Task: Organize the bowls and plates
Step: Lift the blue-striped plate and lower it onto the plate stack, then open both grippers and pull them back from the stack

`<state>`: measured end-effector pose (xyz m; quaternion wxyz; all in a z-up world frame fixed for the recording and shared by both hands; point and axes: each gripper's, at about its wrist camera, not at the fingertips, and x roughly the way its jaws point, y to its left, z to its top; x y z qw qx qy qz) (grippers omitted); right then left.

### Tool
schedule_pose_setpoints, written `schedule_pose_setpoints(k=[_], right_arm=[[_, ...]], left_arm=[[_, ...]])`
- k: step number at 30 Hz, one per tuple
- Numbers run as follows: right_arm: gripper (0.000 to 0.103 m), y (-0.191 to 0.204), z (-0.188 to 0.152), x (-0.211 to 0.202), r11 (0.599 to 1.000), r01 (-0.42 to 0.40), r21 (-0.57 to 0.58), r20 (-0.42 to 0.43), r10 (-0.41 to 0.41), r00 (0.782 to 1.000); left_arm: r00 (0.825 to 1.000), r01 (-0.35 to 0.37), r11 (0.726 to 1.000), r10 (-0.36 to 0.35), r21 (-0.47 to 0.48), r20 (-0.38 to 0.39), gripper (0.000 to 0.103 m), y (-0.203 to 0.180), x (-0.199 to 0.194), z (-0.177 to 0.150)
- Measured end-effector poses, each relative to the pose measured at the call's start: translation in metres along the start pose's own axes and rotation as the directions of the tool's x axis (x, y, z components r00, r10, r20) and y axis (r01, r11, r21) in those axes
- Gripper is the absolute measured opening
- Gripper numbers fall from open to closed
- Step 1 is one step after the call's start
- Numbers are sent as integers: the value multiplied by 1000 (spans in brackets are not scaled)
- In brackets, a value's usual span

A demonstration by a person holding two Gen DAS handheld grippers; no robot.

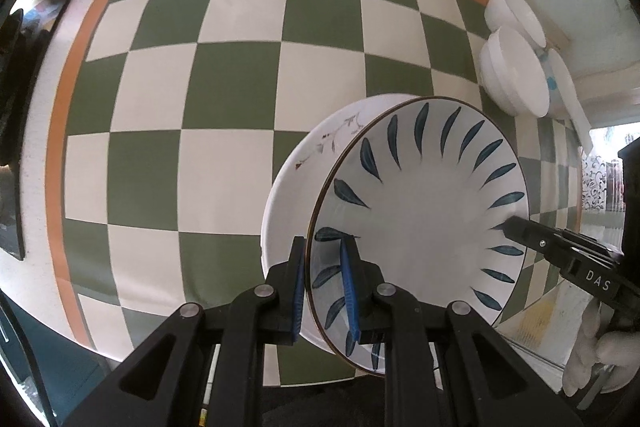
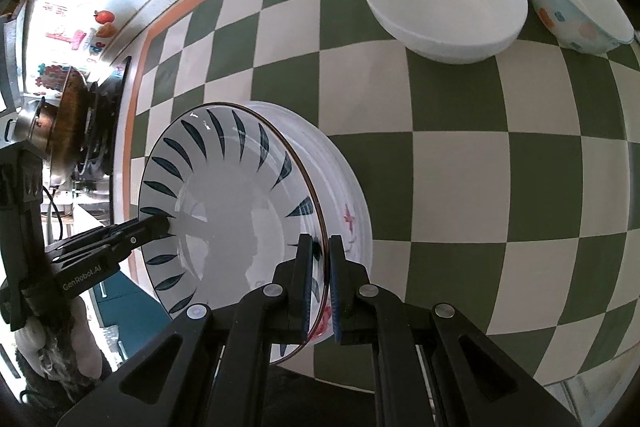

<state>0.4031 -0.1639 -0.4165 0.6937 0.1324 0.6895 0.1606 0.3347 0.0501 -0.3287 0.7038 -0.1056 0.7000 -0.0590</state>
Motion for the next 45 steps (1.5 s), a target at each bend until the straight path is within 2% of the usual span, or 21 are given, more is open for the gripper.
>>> schedule_pose_setpoints(k=[15, 20, 26, 36, 40, 45], right_arm=[[9, -7, -5, 25, 1000, 17, 4, -25, -16, 1000], [9, -8, -6, 26, 1000, 14, 9, -10, -14, 1000], [9, -7, -2, 27, 1000, 27, 1, -12, -27, 1000], [12, -7, 0, 28, 998, 31, 48, -34, -29, 999], [16, -2, -1, 25, 997, 57, 46, -44, -55, 998], [17, 3, -1, 16, 996, 81, 35, -30, -80, 996]], left_arm=[[998, -46, 999, 47, 21, -36, 17, -4, 23, 4], [996, -73, 997, 75, 33, -39, 16, -4, 27, 3], [996, -73, 997, 74, 25, -40, 16, -4, 27, 5], [996, -82, 997, 82, 17, -17, 17, -6, 16, 4], [994, -106, 994, 106, 12, 0, 17, -9, 9, 1], [996, -93, 996, 93, 9, 11, 17, -14, 3, -5]])
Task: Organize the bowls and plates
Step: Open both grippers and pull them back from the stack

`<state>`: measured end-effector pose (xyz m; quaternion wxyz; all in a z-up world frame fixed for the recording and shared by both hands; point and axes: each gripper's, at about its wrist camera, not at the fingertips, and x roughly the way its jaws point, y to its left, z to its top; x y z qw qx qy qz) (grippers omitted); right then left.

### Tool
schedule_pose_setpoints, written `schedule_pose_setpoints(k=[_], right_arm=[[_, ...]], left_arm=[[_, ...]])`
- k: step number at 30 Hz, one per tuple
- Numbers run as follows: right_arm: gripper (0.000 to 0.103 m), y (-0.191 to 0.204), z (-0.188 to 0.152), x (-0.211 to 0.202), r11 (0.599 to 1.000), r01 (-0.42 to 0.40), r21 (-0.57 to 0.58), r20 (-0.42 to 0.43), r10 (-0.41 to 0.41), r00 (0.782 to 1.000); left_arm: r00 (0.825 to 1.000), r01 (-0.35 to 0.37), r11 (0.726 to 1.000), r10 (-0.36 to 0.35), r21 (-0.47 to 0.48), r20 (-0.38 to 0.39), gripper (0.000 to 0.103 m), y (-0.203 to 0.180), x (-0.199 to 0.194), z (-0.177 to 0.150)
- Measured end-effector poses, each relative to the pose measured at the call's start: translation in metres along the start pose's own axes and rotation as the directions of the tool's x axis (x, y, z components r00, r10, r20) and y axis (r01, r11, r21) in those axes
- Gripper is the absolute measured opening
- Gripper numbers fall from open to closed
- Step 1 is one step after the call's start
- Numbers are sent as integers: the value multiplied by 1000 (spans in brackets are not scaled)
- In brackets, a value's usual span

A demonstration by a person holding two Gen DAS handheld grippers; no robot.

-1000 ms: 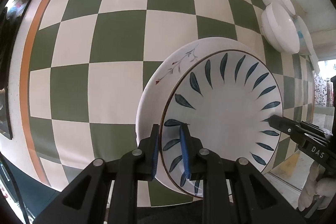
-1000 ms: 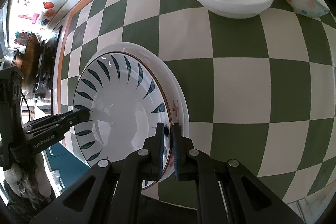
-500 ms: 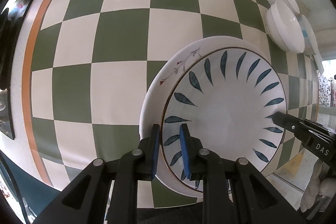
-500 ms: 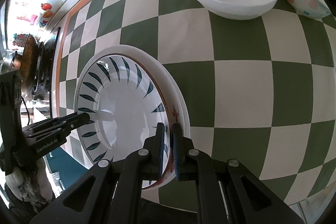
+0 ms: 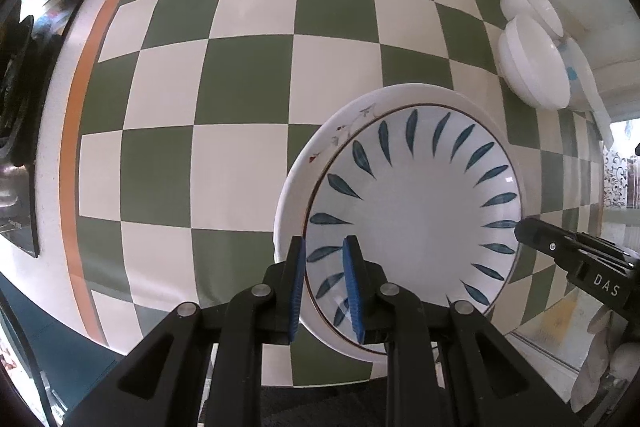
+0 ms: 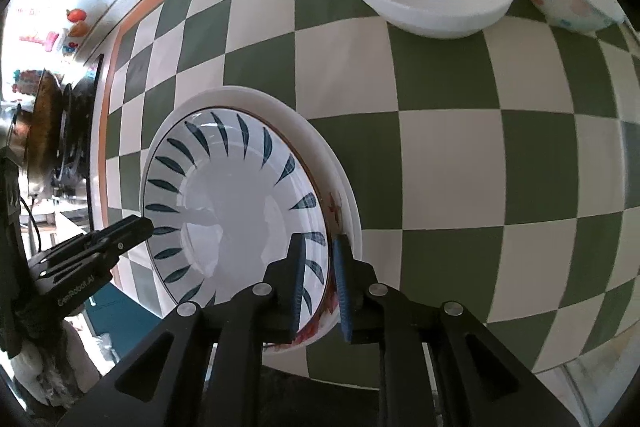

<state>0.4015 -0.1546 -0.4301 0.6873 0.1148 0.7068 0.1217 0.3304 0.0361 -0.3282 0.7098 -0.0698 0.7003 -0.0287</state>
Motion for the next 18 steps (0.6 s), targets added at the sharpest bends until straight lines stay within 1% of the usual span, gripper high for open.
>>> schedule_pose_setpoints(k=[3, 5, 8, 9, 10, 11, 12, 13, 14, 15, 16, 18], right_arm=[[17, 7, -6, -7, 999, 27, -24, 12, -27, 1000], [21, 14, -16, -14, 997, 64, -45, 22, -63, 998], [26, 22, -33, -26, 993, 95, -66, 45, -92, 995], [29, 26, -39, -32, 992, 101, -73, 57, -97, 994], [34, 29, -46, -38, 991, 109, -77, 69, -104, 992], [36, 33, -54, -46, 990, 116, -81, 84, -110, 990], [43, 37, -62, -55, 989, 123, -87, 106, -114, 988], [52, 40, -68, -63, 988, 126, -89, 121, -114, 986], [57, 43, -74, -71, 989, 122, -87, 139, -109, 984], [64, 46, -82, -80, 990, 110, -84, 156, -96, 983], [70, 48, -87, -87, 991, 103, -81, 167, -88, 982], [75, 54, -99, -103, 992, 104, -77, 198, -87, 976]], left_arm=[[1000, -11, 1000, 11, 13, 23, 17, -4, -9, -5], [999, -18, 1000, 17, 22, 42, 17, -7, -17, -11], [997, -15, 999, 11, 43, 76, 18, -10, -38, -24], [996, -12, 999, 8, 48, 85, 19, -10, -43, -27], [995, -9, 999, 4, 53, 95, 25, -11, -50, -31], [994, -17, 998, 10, 60, 110, 32, -12, -59, -37], [993, -23, 998, 15, 63, 120, 34, -14, -64, -40], [991, -22, 997, 12, 70, 133, 41, -15, -71, -44], [989, -26, 997, 14, 75, 149, 59, -15, -80, -50], [987, -30, 997, 17, 75, 161, 69, -15, -85, -53], [984, -27, 997, 14, 76, 175, 81, -15, -93, -58], [981, -28, 997, 12, 79, 195, 82, -14, -104, -65]])
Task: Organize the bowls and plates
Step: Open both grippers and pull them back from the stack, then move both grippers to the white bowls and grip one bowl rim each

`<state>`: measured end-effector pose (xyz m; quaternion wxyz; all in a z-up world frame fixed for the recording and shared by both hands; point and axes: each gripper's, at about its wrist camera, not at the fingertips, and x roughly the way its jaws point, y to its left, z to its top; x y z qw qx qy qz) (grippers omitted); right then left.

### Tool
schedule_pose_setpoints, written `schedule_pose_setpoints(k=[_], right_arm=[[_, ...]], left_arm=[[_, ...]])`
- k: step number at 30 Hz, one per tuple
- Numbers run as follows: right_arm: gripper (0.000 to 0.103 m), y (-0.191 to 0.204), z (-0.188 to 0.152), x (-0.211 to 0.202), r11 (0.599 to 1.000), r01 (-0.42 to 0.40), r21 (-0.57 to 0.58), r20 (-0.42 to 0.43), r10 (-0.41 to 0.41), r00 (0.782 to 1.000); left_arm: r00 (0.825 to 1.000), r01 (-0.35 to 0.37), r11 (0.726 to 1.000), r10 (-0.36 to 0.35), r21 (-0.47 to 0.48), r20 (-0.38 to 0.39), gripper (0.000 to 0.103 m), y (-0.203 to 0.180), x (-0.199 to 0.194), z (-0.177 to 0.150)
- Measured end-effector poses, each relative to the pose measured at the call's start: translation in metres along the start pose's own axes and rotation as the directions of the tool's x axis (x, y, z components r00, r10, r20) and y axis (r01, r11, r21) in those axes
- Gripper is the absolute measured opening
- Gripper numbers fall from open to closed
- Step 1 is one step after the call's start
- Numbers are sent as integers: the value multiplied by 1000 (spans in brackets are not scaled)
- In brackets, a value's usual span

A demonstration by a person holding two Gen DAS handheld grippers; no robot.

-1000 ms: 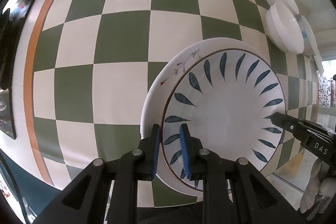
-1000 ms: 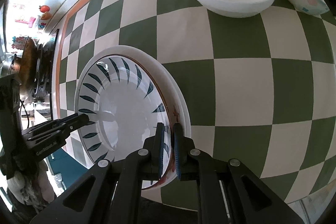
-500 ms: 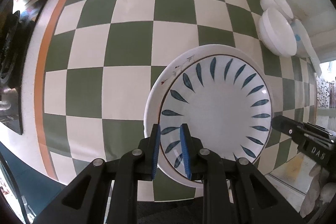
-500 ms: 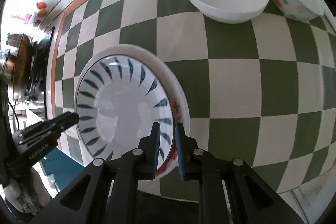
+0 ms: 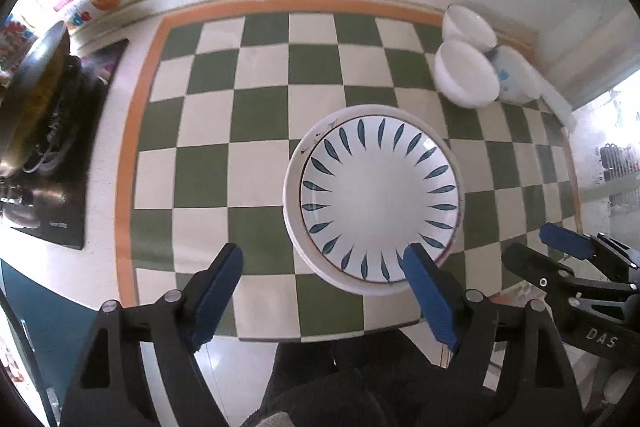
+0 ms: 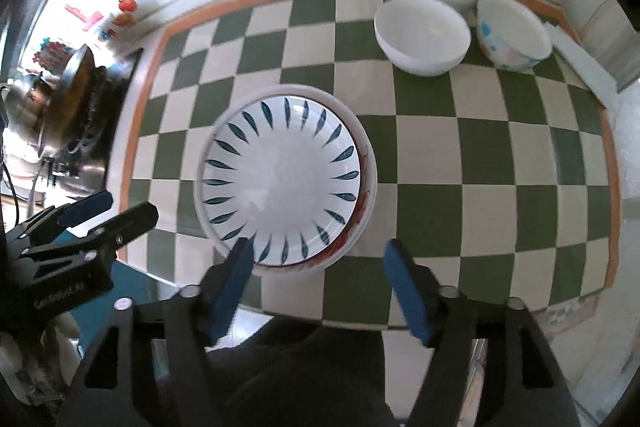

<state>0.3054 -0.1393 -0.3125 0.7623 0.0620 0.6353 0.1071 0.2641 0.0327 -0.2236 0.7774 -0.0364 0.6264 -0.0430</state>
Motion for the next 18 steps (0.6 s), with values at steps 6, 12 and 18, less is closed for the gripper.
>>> schedule_pose_setpoints(k=[6, 12, 18], right_arm=[[82, 14, -23, -43, 1000, 23, 4, 74, -23, 997], [86, 24, -50, -74, 999, 37, 19, 126, -39, 991], [88, 34, -68, -97, 999, 22, 41, 164, -29, 986]], left_arm=[[998, 2, 1000, -2, -4, 59, 90, 1, -38, -19], [994, 20, 1000, -20, -3, 106, 91, 2, -70, -40], [991, 34, 999, -34, 0, 130, 91, 3, -87, -54]])
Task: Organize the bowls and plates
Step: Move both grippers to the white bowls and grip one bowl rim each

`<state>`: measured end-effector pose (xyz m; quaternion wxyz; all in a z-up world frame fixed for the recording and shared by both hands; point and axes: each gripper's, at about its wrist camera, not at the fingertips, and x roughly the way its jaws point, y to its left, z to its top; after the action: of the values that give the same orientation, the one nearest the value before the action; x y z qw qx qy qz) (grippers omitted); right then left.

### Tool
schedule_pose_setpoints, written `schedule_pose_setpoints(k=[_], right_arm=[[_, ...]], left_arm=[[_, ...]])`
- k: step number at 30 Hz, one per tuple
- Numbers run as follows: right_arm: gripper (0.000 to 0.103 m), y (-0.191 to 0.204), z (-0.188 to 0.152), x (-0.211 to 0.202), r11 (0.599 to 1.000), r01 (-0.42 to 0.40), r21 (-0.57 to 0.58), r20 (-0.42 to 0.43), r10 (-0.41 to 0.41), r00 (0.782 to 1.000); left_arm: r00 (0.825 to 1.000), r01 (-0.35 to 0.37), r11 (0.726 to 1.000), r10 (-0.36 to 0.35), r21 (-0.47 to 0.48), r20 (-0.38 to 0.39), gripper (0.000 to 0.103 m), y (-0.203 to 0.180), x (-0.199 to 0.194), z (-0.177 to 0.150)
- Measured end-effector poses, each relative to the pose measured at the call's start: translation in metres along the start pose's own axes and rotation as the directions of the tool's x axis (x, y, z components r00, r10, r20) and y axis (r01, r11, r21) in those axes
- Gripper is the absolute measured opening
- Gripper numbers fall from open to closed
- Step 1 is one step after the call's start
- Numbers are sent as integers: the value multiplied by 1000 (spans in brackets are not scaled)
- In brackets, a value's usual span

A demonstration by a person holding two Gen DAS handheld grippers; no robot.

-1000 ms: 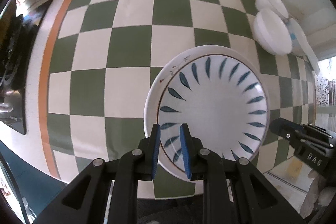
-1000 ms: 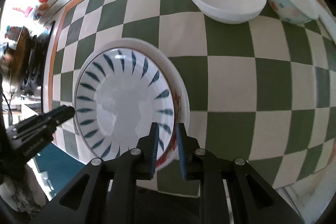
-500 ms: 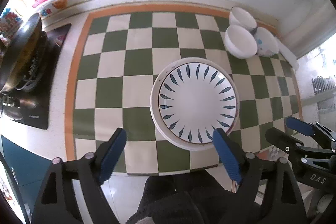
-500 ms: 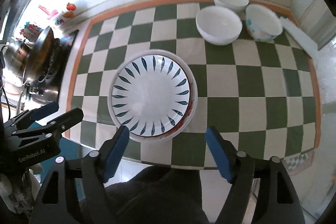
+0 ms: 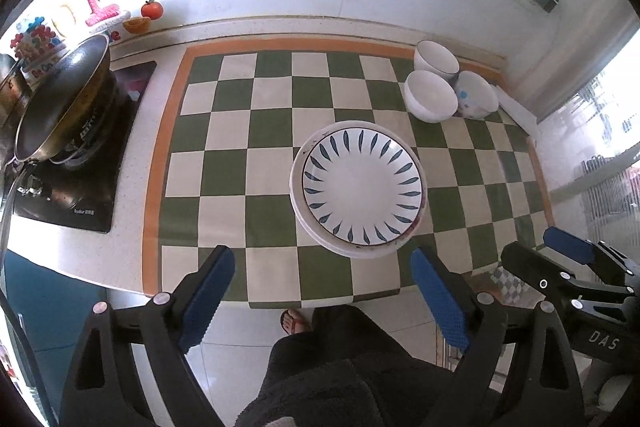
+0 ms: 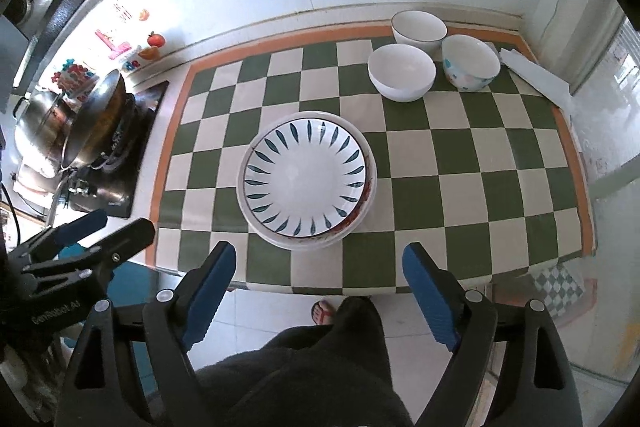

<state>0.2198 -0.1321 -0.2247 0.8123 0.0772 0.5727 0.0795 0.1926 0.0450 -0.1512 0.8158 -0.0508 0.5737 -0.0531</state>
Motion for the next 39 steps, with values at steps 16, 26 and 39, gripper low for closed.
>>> schedule_pose_setpoints(k=[16, 26, 39], right_arm=[[89, -83, 52, 19, 987, -89, 135, 35, 85, 996], [88, -195, 165, 117, 962, -99, 256, -33, 111, 993], [54, -229, 240, 255, 947, -143, 287, -206, 207, 957]], left_arm=[[1000, 1, 1000, 0, -26, 26, 91, -46, 37, 56], [991, 10, 998, -18, -61, -135, 91, -103, 170, 161], [937, 60, 990, -98, -124, -334, 48, -125, 309, 228]])
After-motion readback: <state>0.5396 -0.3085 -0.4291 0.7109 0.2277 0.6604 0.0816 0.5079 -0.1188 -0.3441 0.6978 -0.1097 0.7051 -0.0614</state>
